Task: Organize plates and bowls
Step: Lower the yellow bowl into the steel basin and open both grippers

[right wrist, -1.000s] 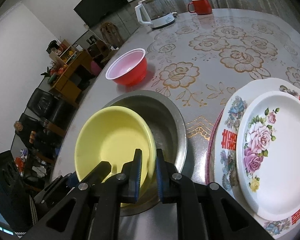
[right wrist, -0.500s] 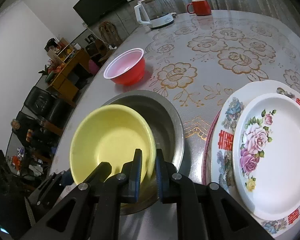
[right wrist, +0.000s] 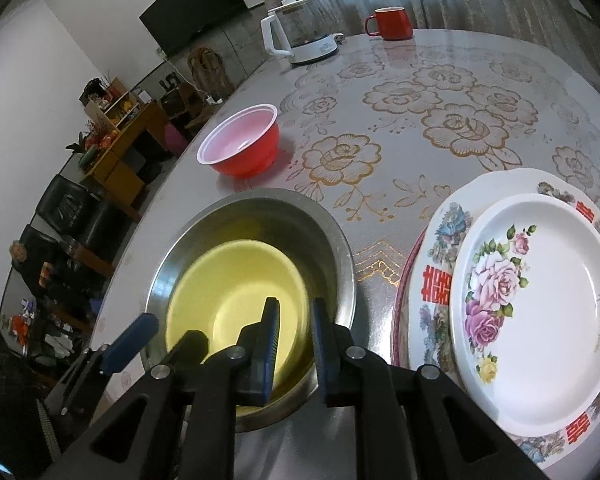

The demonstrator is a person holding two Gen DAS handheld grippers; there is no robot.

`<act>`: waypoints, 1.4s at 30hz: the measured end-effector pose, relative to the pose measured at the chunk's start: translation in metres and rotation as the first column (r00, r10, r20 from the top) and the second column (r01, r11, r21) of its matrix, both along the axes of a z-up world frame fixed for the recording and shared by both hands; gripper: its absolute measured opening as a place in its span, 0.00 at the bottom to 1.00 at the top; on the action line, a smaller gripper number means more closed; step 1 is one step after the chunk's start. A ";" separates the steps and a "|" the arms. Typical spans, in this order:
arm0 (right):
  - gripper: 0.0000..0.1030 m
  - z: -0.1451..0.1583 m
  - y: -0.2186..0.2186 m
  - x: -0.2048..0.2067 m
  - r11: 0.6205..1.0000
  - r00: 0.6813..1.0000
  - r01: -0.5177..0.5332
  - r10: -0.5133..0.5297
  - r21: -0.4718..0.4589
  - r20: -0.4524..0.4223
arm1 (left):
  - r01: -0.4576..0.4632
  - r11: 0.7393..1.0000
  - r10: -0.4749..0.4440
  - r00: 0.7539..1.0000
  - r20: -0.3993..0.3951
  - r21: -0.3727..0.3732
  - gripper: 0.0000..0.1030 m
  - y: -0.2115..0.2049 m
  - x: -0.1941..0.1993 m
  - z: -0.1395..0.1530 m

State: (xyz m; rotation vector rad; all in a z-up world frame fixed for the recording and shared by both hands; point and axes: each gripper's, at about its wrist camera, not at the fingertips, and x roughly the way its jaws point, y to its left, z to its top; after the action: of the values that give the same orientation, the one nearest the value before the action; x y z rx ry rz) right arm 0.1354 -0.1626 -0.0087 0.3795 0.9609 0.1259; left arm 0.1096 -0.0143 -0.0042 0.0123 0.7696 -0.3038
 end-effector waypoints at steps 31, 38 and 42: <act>0.15 0.006 -0.003 -0.008 0.998 1.000 -0.004 0.002 0.069 0.020 | -0.095 0.982 0.094 0.995 -0.015 -0.163 0.80 0.032 -0.010 0.018; 0.22 0.010 -0.007 -0.010 0.997 0.999 -0.007 0.005 0.082 0.032 | -0.146 0.973 0.143 0.989 -0.029 -0.181 0.80 0.046 -0.011 0.012; 0.22 0.013 -0.011 -0.008 0.996 0.999 -0.008 0.005 0.083 0.043 | -0.167 0.970 0.163 0.986 -0.033 -0.178 0.80 0.052 -0.009 0.011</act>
State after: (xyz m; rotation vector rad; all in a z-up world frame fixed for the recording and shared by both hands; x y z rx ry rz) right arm 0.1275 -0.1734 0.0047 0.4490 0.9162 0.1801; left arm 0.1011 0.0374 0.0072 -0.2249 0.7535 -0.2145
